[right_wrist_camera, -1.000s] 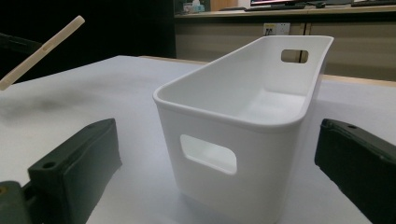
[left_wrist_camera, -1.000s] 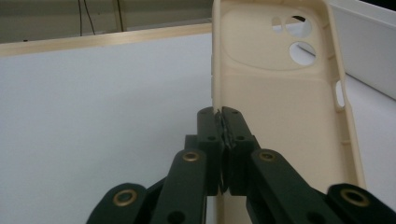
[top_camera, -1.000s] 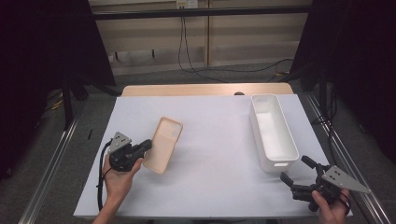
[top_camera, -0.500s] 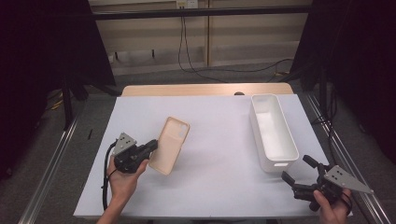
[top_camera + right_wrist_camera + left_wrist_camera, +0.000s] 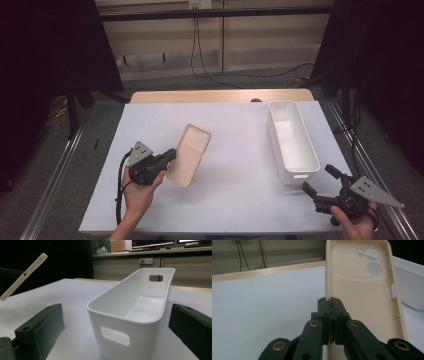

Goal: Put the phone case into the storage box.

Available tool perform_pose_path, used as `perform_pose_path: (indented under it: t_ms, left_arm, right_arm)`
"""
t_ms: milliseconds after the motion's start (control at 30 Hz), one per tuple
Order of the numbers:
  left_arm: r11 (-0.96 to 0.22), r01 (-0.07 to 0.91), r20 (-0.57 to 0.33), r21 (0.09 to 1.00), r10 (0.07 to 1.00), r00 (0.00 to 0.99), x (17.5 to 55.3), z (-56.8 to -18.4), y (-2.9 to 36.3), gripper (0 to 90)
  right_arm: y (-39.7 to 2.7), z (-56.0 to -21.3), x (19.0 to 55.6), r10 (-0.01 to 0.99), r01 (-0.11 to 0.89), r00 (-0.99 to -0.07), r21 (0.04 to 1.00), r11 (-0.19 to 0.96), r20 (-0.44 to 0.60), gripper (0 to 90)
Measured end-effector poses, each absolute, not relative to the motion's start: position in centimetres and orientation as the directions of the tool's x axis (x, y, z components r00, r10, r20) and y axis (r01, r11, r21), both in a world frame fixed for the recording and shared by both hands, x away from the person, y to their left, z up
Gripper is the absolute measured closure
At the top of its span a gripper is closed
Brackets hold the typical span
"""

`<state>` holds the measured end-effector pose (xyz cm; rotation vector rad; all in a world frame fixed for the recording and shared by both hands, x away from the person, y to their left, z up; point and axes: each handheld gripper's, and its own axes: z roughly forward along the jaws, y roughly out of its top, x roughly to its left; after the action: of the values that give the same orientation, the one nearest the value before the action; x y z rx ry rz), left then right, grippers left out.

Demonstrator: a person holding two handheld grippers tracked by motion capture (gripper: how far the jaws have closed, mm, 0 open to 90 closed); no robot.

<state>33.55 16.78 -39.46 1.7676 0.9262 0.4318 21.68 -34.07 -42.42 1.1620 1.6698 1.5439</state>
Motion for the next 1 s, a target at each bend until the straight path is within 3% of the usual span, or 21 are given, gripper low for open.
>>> perform_pose_path:
  t_ms: [1000]
  left_arm:
    - [-0.176,0.339,-0.112,0.924,0.722,0.683,33.7,-38.7,13.3,87.6]
  right_arm:
    - [-30.8,-40.2,22.4,0.822,0.191,-0.556,0.981,-0.019,0.124,2.1]
